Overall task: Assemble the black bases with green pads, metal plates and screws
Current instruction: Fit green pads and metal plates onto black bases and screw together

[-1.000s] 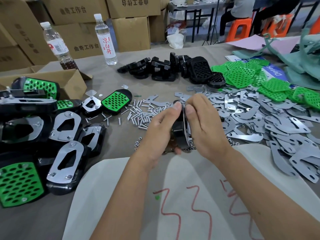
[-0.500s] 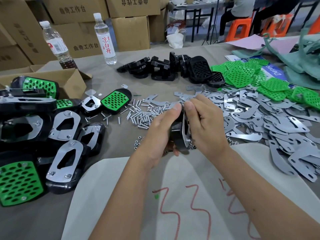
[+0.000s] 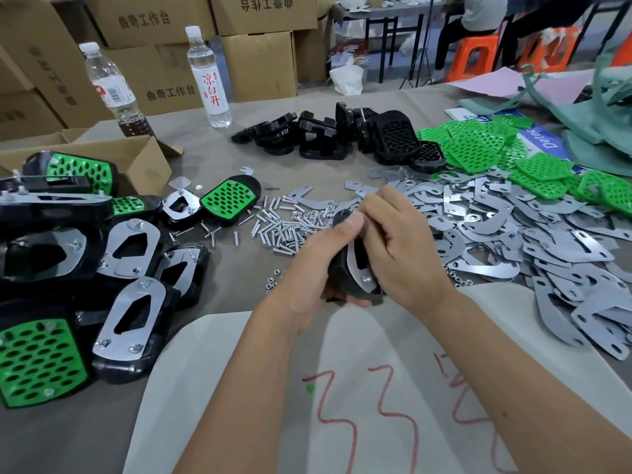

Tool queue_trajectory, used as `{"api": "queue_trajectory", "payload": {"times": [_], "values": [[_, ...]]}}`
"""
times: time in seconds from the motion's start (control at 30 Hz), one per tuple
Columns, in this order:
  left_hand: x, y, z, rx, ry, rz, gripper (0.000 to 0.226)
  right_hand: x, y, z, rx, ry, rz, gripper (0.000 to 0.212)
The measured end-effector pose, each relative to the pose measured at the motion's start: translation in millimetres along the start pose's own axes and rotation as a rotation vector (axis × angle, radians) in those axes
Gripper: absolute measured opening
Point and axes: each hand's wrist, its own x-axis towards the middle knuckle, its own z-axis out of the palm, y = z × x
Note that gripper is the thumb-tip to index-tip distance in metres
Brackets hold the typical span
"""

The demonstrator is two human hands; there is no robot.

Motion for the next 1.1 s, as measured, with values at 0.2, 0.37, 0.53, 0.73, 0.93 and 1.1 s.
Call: {"api": "queue_trajectory", "payload": {"times": [0.2, 0.37, 0.53, 0.73, 0.93, 1.1], "values": [[-0.7, 0.9, -6.2, -0.073, -0.081, -0.034, 0.034, 0.4, -1.2, -6.2, 0.072, 0.015, 0.002, 0.038], [0.2, 2.9, -8.3, -0.069, -0.066, -0.029, 0.043, -1.8, 3.8, -8.7, 0.05, -0.095, 0.046, 0.014], [1.3, -0.9, -9.4, 0.014, -0.072, -0.029, 0.038, 0.0, 5.2, -8.1, 0.0, -0.169, -0.026, 0.011], [2.0, -1.0, -10.1, 0.048, -0.084, -0.014, 0.037, 0.3, 4.1, -5.6, -0.072, -0.099, -0.071, 0.028], [0.1, -1.0, -7.3, 0.061, -0.045, 0.013, 0.02, 1.8, 3.2, -6.1, -0.033, -0.005, -0.062, 0.037], [-1.0, -1.8, -4.2, 0.134, -0.045, 0.01, 0.014, 0.9, 0.9, -2.7, -0.004, 0.042, 0.025, 0.044]]}}
